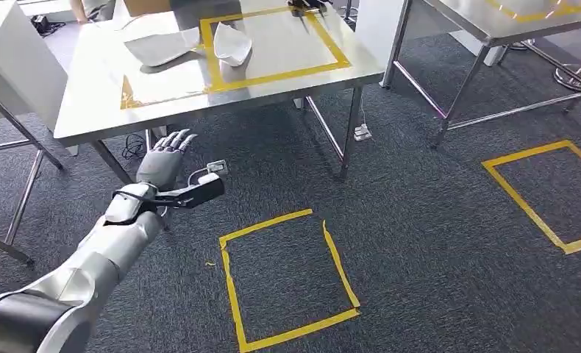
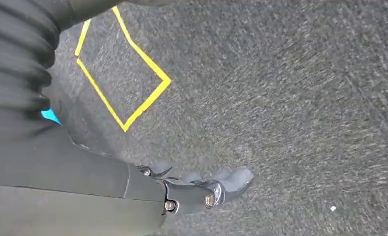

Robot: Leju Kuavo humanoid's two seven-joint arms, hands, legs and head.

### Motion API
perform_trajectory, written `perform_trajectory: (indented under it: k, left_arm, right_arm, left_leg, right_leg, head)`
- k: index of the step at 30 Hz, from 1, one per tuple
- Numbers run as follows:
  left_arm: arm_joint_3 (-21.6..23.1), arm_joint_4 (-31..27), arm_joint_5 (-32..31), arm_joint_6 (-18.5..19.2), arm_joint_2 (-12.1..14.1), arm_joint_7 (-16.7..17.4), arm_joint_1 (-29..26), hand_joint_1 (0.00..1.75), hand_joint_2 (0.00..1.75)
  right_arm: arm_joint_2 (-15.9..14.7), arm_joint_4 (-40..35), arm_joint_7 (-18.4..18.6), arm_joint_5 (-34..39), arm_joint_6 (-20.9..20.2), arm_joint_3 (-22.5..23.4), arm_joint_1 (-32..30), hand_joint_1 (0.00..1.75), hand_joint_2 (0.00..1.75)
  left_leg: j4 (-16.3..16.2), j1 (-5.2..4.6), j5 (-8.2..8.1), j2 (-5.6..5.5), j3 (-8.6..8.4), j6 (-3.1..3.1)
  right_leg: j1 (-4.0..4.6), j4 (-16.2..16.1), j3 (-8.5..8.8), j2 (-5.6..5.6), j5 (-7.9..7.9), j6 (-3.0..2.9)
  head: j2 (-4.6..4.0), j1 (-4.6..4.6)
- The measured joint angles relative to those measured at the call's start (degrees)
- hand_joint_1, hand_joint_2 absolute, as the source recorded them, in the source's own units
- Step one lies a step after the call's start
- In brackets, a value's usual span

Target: Take the parts from the cabinet and place them on the table.

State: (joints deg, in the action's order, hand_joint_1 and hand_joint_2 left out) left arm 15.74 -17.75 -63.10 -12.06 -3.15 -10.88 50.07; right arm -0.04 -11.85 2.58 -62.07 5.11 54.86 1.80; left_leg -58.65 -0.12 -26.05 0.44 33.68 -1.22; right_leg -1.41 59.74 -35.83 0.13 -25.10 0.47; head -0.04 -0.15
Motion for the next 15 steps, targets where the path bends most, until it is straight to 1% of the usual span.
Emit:
perform_trajectory:
  k: [8, 9, 10, 11, 15]
  left_arm:
    - [-1.8, -0.3, 9.6, 1.8, 0.1, 1.6, -8.8, 0.00, 1.75]
    - [-2.1, -0.3, 10.8, 1.9, 0.1, 1.8, -10.1, 0.00, 0.00]
    - [-2.4, -0.4, 11.9, 2.1, 0.1, 2.0, -11.2, 0.00, 0.00]
    - [-2.7, -0.6, 13.2, 2.4, 0.1, 2.2, -12.4, 0.00, 0.00]
    - [-3.6, -0.9, 18.0, 3.3, 0.4, 3.1, -16.9, 0.00, 0.00]
  right_arm:
    - [0.0, -1.2, -0.2, 9.4, -0.9, -7.6, -1.5, 0.00, 1.75]
    - [0.0, -1.4, -0.2, 10.6, -0.9, -8.6, -1.7, 0.00, 1.75]
    - [0.0, -1.6, -0.3, 11.7, -1.0, -9.4, -1.9, 0.00, 1.75]
    - [0.0, -1.7, -0.3, 13.0, -1.0, -10.5, -2.1, 0.00, 0.00]
    - [0.0, -2.5, -0.7, 17.7, -1.6, -14.5, -2.9, 0.00, 0.00]
  left_leg:
    - [-0.1, -0.03, -0.09, -0.09, 0.14, 0.14]
    - [-0.1, -0.04, -0.12, -0.10, 0.16, 0.17]
    - [-0.1, -0.04, -0.12, -0.10, 0.17, 0.18]
    - [-0.1, -0.05, -0.12, -0.10, 0.23, 0.18]
    - [-0.1, -0.05, -0.19, -0.10, 0.58, 0.24]
  right_leg:
    - [-0.04, -0.1, 0.00, -0.05, -0.02, 0.13]
    - [-0.05, -0.1, 0.00, -0.05, -0.04, 0.15]
    - [-0.04, -0.1, 0.00, -0.05, -0.05, 0.17]
    - [-0.04, -0.1, 0.00, -0.05, -0.05, 0.17]
    - [-0.04, -0.1, 0.00, -0.05, -0.12, 0.27]
  head:
    - [0.00, 0.00]
    - [0.00, 0.00]
    - [0.00, 0.02]
    - [0.00, 0.00]
    - [0.00, 0.00]
